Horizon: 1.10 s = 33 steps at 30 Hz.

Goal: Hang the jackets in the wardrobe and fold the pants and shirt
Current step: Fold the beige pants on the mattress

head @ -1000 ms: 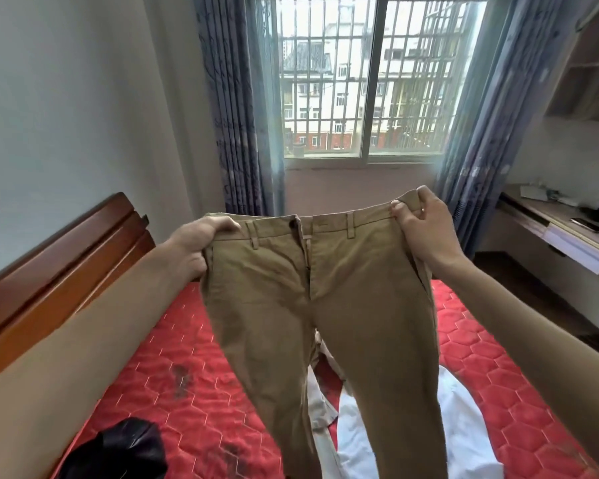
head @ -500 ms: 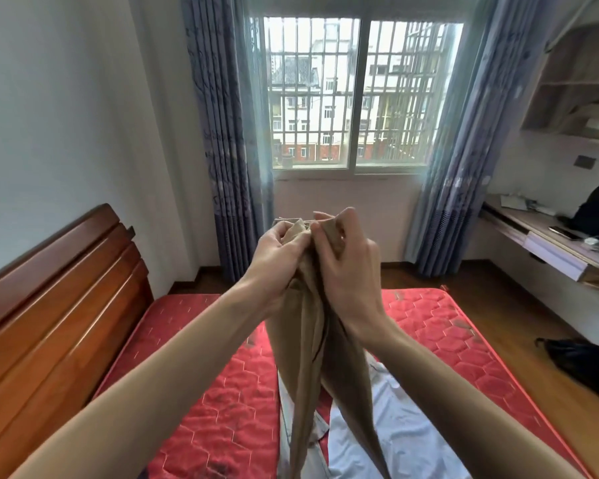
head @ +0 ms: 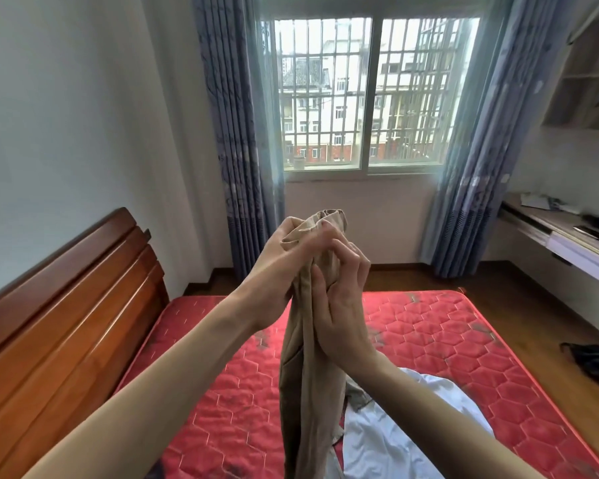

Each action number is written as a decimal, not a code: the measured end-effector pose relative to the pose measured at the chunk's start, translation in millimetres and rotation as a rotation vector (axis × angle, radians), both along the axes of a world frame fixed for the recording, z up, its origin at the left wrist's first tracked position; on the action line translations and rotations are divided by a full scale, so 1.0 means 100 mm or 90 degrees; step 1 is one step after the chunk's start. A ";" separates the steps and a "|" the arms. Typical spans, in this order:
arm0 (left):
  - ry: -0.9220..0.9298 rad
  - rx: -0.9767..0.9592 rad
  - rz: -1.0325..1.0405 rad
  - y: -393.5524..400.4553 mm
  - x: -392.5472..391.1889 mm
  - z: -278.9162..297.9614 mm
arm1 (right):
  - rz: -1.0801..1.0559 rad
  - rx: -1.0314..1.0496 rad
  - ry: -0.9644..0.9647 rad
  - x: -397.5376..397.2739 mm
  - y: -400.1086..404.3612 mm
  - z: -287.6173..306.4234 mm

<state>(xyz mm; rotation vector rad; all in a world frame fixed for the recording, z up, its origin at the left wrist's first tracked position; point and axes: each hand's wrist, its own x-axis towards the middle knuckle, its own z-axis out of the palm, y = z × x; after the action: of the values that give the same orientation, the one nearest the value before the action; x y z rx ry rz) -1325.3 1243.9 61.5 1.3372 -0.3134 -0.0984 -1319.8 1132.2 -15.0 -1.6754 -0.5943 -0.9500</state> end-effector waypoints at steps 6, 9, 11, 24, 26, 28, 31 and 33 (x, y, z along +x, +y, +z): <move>0.006 -0.047 0.009 0.21 0.07 0.05 | 0.129 0.040 0.034 0.32 -0.29 -0.09; 0.031 -0.061 -0.031 0.35 0.09 0.11 | 0.174 0.152 0.313 0.62 -0.54 -0.05; 0.041 -0.044 -0.049 0.43 0.13 0.15 | 0.401 0.219 0.553 0.77 -0.67 0.01; 0.055 0.096 0.113 0.97 0.39 -0.26 | 0.159 0.107 0.340 0.79 -0.50 0.38; 0.045 0.061 0.128 0.95 0.37 -0.21 | 0.207 0.029 0.352 0.73 -0.54 0.51; 0.041 0.042 0.150 0.92 0.36 -0.15 | 0.297 -0.090 0.364 0.65 -0.61 0.64; 0.017 0.065 0.138 0.93 0.37 0.00 | 0.256 -0.247 0.315 0.63 -0.68 0.96; -0.036 0.095 0.155 0.94 0.41 0.16 | 0.169 -0.252 0.255 0.68 -0.67 1.17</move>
<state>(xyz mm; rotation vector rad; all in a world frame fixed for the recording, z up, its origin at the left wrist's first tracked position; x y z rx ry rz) -1284.1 1338.2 77.6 1.5185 -0.1921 0.1220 -1252.1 1065.1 101.6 -2.0046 -0.7386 -0.2995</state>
